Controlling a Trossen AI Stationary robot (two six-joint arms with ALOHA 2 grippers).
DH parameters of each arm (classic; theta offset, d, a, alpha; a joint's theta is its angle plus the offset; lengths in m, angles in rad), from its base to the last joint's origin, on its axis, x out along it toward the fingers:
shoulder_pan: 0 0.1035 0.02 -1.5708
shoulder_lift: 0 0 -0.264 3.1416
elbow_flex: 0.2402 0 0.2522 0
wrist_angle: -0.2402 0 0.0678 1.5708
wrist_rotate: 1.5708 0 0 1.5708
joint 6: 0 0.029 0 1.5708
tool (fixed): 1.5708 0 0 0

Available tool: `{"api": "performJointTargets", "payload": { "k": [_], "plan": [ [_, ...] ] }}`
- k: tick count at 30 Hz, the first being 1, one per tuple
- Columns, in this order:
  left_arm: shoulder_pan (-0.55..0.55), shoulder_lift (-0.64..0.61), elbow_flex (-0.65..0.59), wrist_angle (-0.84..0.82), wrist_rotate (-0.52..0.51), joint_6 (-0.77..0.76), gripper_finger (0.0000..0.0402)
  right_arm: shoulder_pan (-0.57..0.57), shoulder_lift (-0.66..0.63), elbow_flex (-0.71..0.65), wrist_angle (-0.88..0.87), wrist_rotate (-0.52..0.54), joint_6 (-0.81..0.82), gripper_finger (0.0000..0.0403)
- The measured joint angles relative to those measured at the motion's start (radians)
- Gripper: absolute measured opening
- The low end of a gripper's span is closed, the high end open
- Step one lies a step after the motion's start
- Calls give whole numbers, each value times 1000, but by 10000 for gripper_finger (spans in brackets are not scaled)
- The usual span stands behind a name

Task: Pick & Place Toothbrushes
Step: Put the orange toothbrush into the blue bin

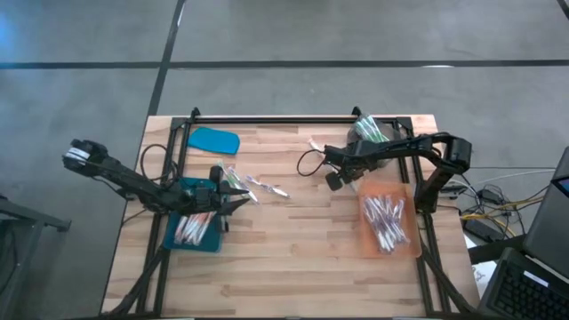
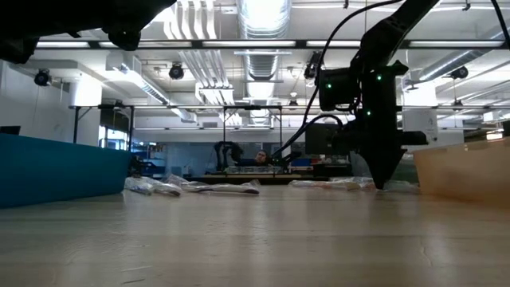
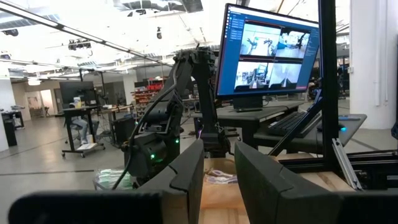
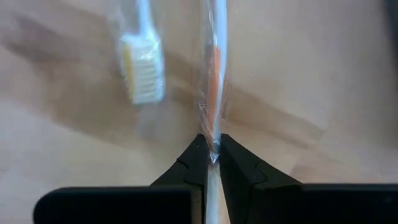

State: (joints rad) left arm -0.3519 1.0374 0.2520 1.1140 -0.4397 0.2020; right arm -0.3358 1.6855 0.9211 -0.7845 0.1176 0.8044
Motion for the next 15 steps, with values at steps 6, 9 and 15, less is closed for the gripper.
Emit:
{"api": "performJointTargets", "payload": {
  "k": [6,9,15],
  "plan": [
    [0,0,0,-1,0,0,97,-18,-58,4,-1,62,-7,20],
    [0,0,0,-4,0,0,97,-20,-95,18,4,79,-30,19],
    [0,0,0,-6,0,0,97,8,-152,75,16,80,-73,18]
  ]
}}
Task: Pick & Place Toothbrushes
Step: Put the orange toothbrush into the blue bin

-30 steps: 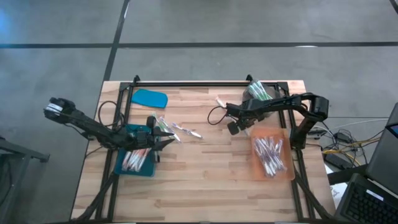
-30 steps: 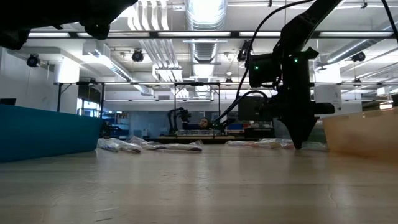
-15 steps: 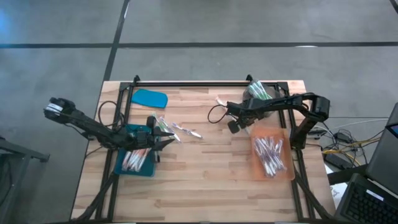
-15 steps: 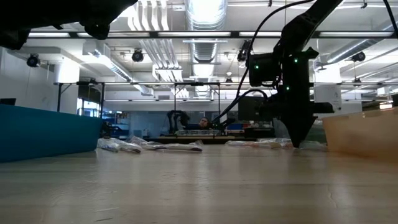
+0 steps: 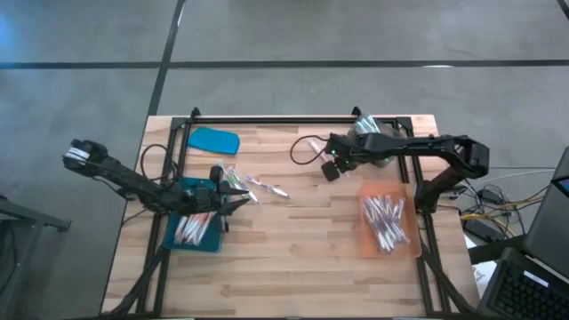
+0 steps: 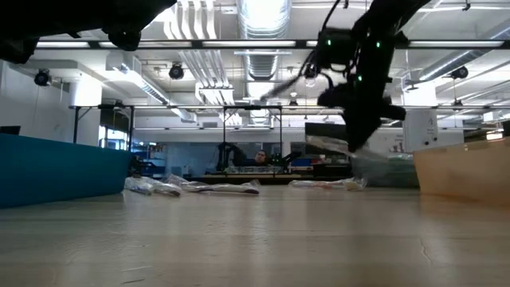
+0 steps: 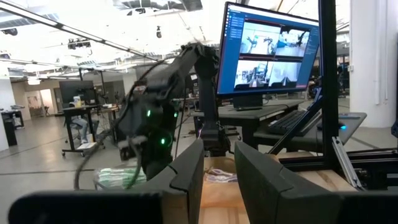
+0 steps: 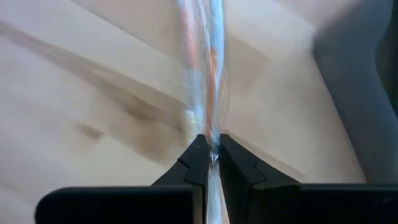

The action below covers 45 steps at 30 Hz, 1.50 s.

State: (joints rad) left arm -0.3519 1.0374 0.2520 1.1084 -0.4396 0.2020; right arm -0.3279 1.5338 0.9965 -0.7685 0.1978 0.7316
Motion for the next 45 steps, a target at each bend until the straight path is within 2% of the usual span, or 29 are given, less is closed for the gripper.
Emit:
{"api": "performJointTargets", "payload": {
  "k": [10,20,31,38,45],
  "plan": [
    [0,0,0,-2,0,0,97,164,-73,128,47,54,-55,18],
    [0,0,0,-3,0,-28,97,418,-79,208,59,293,-55,18],
    [0,0,0,-36,1,-70,97,654,-79,171,222,463,-59,18],
    [0,0,0,-57,5,-85,97,780,-62,132,406,541,-176,18],
    [0,40,7,-124,113,-107,97,858,-42,64,624,542,-328,18]
  ]
}}
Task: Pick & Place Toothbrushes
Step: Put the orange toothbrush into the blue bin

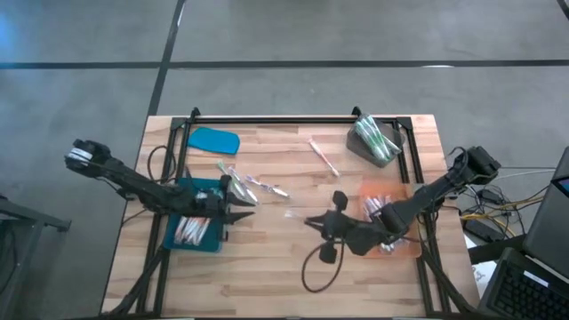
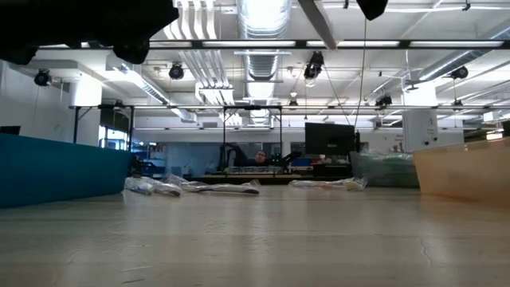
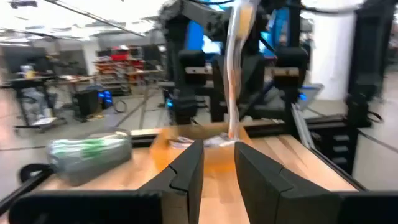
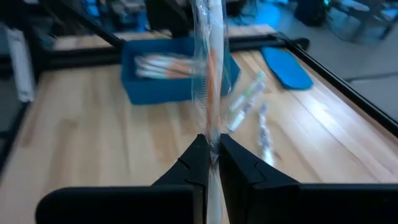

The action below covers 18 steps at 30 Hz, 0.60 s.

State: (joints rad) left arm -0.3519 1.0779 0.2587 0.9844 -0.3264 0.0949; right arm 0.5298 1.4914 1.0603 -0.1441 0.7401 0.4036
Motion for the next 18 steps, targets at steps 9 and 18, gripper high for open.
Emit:
{"api": "performJointTargets", "payload": {
  "k": [9,18],
  "plan": [
    [0,216,146,0,44,72,127,43,-1,-82,162,-9,-64,18],
    [0,424,425,-56,47,115,189,49,-1,-87,181,-8,-68,18]
  ]
}}
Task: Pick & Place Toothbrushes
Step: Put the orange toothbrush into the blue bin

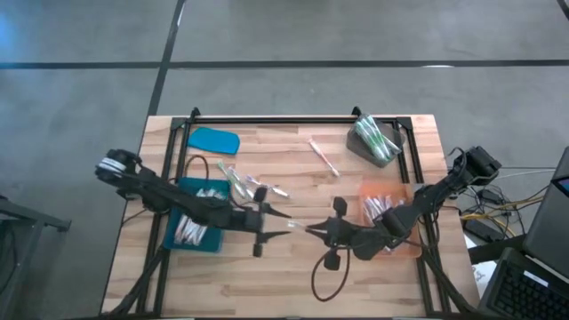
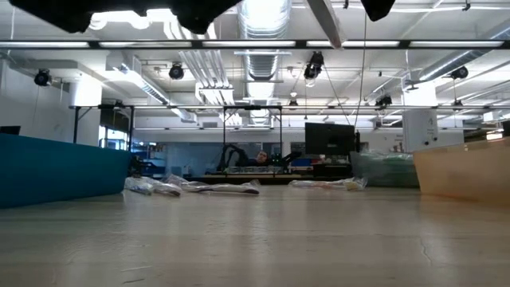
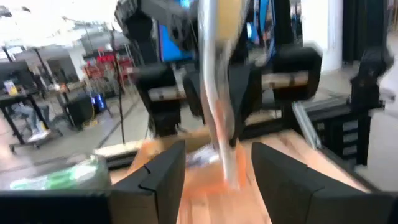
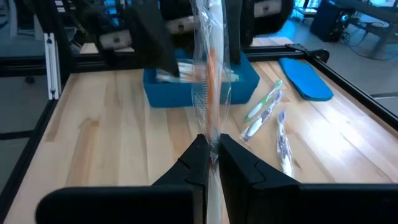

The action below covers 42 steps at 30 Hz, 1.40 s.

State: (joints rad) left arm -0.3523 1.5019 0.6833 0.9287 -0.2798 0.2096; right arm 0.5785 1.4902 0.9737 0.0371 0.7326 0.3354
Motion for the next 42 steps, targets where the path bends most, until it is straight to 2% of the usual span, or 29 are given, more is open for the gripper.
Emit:
{"api": "performJointTargets", "payload": {
  "k": [5,10,23,29,42],
  "plan": [
    [0,69,120,-144,-2,1,188,0,0,0,5,0,-6,18],
    [0,128,191,-160,9,2,188,0,0,-2,4,0,-7,18],
    [-1,136,219,-141,29,6,179,0,0,-11,6,-7,-7,18],
    [0,136,219,-132,28,5,147,0,0,-12,7,-8,-7,18],
    [0,136,219,-128,22,-9,49,0,0,-13,5,-11,-8,18]
  ]
}}
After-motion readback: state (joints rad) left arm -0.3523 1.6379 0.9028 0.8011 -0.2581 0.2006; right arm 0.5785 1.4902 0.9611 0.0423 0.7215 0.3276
